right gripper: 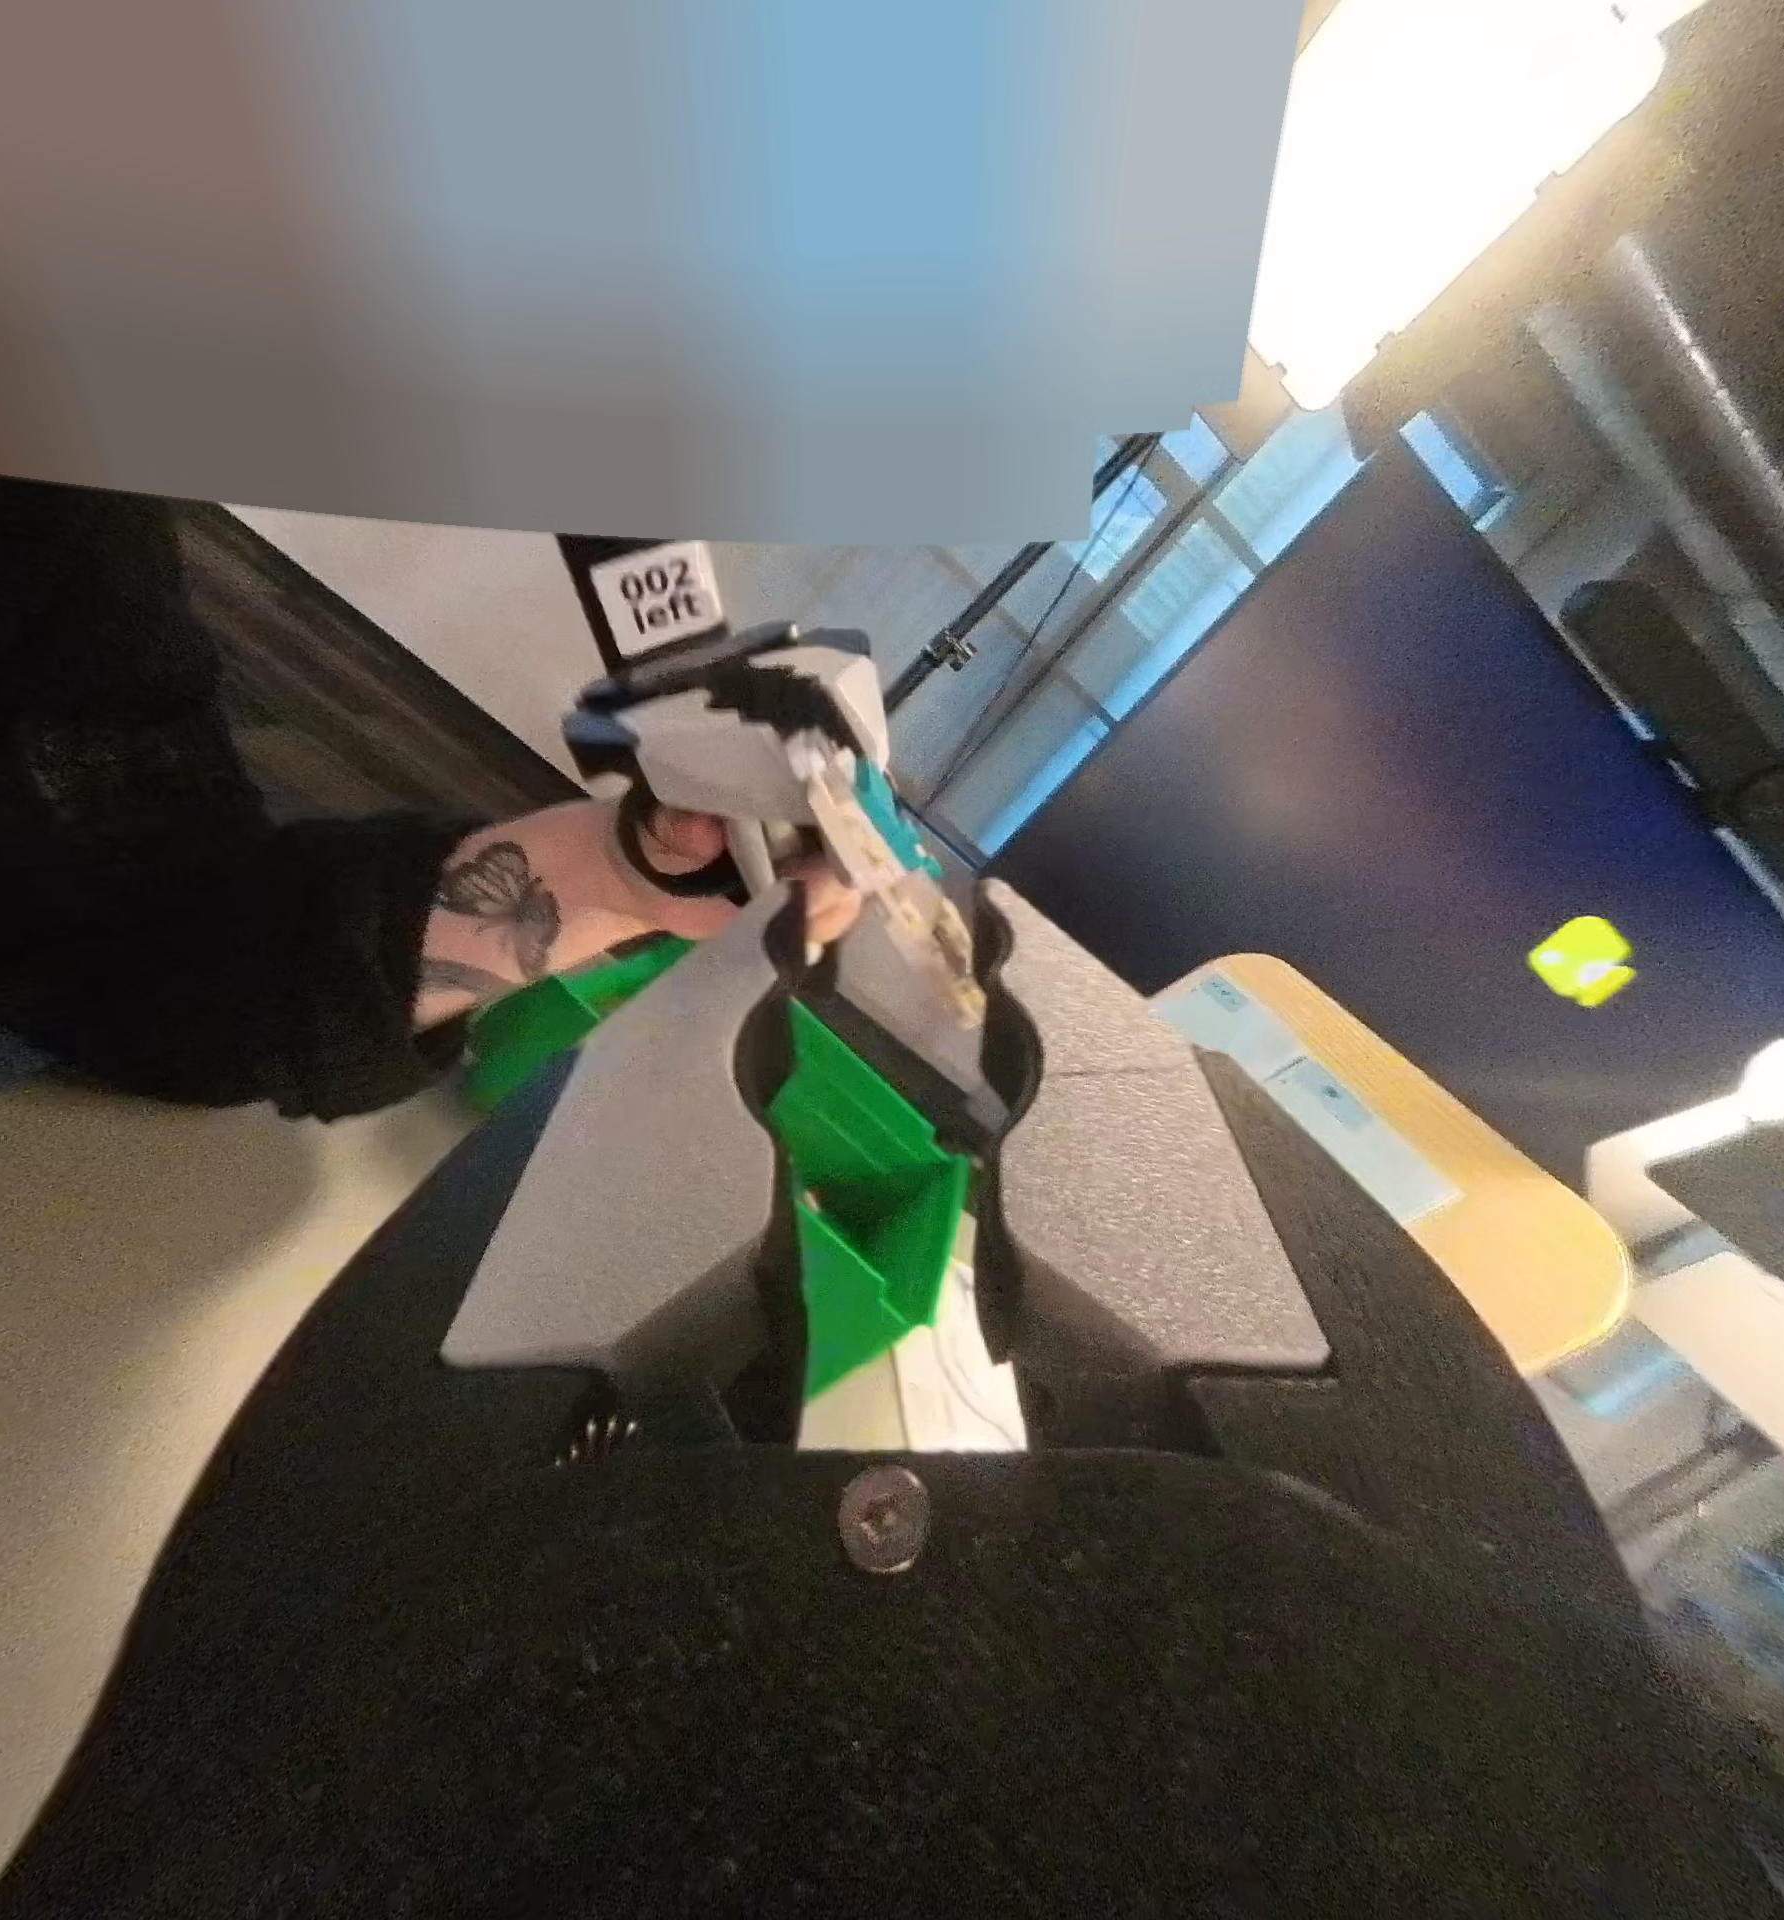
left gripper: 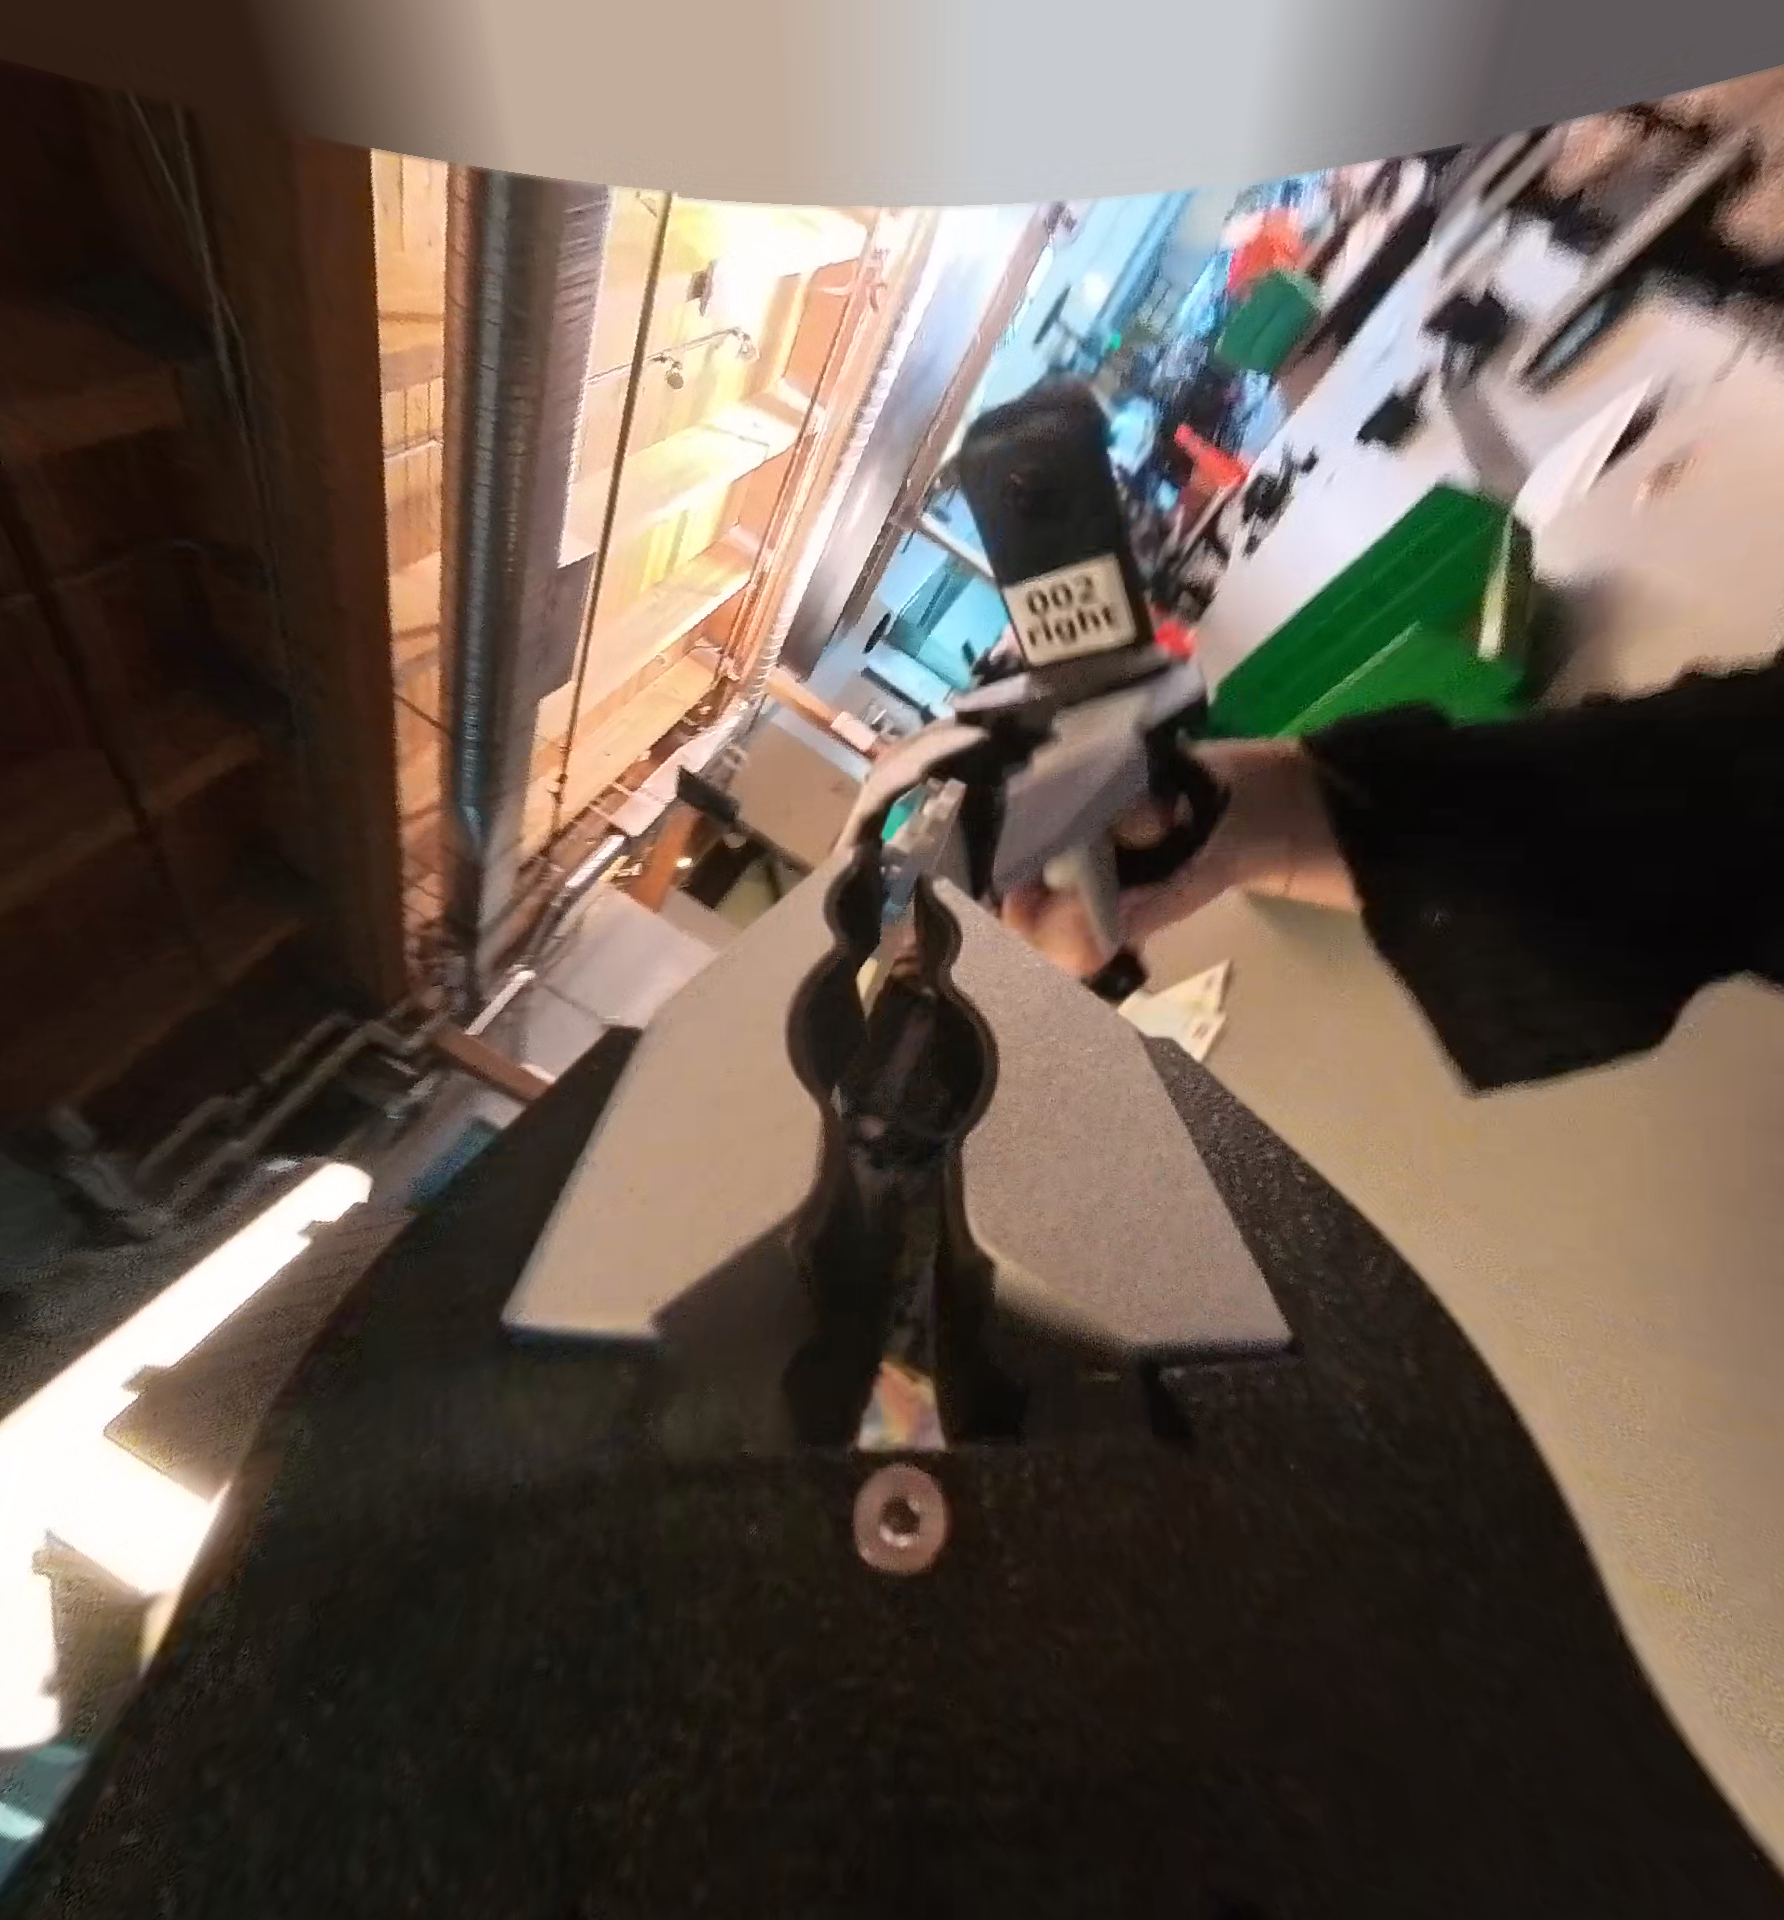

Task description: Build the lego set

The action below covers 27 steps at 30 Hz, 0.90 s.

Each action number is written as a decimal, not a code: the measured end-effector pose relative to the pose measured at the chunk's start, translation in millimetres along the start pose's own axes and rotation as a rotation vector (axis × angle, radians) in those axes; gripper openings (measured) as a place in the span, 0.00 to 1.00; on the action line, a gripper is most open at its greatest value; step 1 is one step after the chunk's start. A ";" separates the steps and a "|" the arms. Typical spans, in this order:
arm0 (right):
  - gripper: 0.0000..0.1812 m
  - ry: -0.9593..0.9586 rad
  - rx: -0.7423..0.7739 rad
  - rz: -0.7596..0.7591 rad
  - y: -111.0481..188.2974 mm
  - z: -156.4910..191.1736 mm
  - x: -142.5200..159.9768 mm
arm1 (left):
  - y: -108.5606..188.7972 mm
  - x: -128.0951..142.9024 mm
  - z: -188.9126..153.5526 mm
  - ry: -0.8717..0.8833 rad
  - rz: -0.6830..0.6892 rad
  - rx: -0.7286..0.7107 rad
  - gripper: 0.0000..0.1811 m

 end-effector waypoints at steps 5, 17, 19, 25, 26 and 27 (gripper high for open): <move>0.14 -0.303 -0.133 -0.195 23.7 -7.7 -12.1 | 2.8 9.3 -6.4 -0.448 0.233 -0.093 0.02; 0.13 -0.003 0.182 0.154 9.8 -2.7 -21.8 | -18.7 15.4 -19.8 -1.186 0.361 -0.460 0.02; 0.12 0.024 0.172 0.126 3.9 2.0 -27.5 | -20.4 16.2 -22.1 -1.211 0.336 -0.505 0.02; 0.12 0.171 0.311 0.236 -10.5 3.8 -30.5 | -22.8 14.7 -21.3 -1.242 0.332 -0.600 0.02; 0.11 0.177 0.321 0.240 -11.4 4.1 -31.7 | -22.5 14.8 -21.1 -1.245 0.327 -0.610 0.02; 0.11 0.176 0.326 0.239 -12.4 4.2 -32.7 | -22.2 14.8 -20.6 -1.248 0.325 -0.617 0.02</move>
Point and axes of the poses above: each gripper's, where its closed fingertips meet, y back along the fingers, x out of its underside, z = x × y across the jaws, the point moved 7 cm from there along y, back along the fingers, and after that the axes turned 1 degree about z, right-handed, at the moved point
